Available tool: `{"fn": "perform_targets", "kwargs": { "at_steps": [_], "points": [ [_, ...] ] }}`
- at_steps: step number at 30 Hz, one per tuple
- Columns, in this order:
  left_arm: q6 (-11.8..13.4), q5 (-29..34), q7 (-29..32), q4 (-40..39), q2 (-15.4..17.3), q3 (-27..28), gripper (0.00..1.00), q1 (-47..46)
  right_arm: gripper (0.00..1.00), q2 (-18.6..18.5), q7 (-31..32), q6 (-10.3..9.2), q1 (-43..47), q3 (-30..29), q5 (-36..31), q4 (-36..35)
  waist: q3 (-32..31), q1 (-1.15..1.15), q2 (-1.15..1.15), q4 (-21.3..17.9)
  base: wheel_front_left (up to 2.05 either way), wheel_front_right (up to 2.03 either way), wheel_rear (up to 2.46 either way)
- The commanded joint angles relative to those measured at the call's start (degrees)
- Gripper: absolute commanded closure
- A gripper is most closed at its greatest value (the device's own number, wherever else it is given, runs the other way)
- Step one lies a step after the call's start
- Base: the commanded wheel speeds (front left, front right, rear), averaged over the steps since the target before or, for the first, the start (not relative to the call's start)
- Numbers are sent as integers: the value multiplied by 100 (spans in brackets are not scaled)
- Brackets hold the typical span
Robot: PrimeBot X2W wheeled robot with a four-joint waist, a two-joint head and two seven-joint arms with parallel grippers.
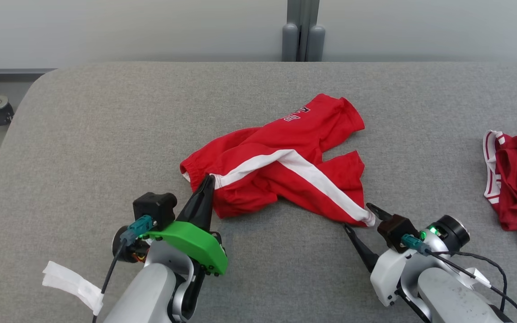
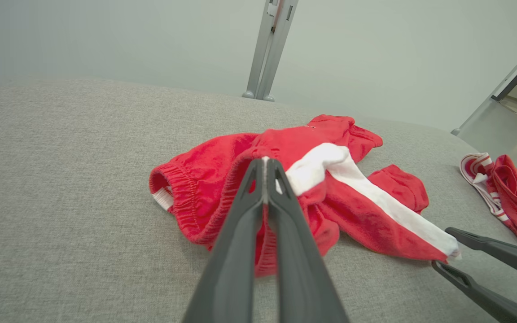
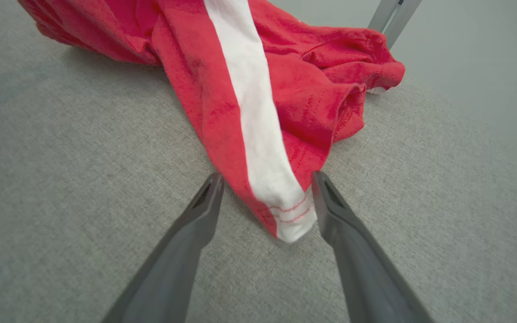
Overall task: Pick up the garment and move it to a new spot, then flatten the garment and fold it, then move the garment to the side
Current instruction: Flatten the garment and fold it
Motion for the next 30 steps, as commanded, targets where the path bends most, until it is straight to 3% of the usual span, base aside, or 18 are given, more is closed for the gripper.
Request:
{"fn": "perform_targets", "kwargs": {
  "at_steps": [1, 2, 7, 14, 22, 30],
  "points": [
    [21, -1, 23, -45, 50, -4, 100, 79, 51, -1, -37, -3, -101, 29, 36, 102, 0, 0, 0, 29, 0, 0, 0],
    [33, -4, 33, -68, 61, -4, 100, 83, 99, 1, -40, -3, -133, 46, 40, 153, 1, 0, 0, 33, 0, 0, 0],
    [108, 28, 49, -125, 171, 6, 100, 140, 100, 4, -41, -3, -248, 76, 16, 299, -37, 0, 0, 10, 0, 0, 0],
    [182, 84, -41, -220, 407, 81, 100, 226, 100, -115, -43, -3, -155, -301, -206, -66, -247, 0, 0, -143, 0, 0, 0],
    [212, 365, -191, -549, 855, 143, 100, -16, 100, -455, -40, -4, -237, -1037, -591, -829, -563, 0, 0, -317, 0, 0, 0],
    [218, 487, -310, -1328, 1209, 338, 100, -342, 100, -822, -4, -8, -381, -1691, -878, -2139, -770, 0, 0, -450, 0, 0, 0]
  ]
}}
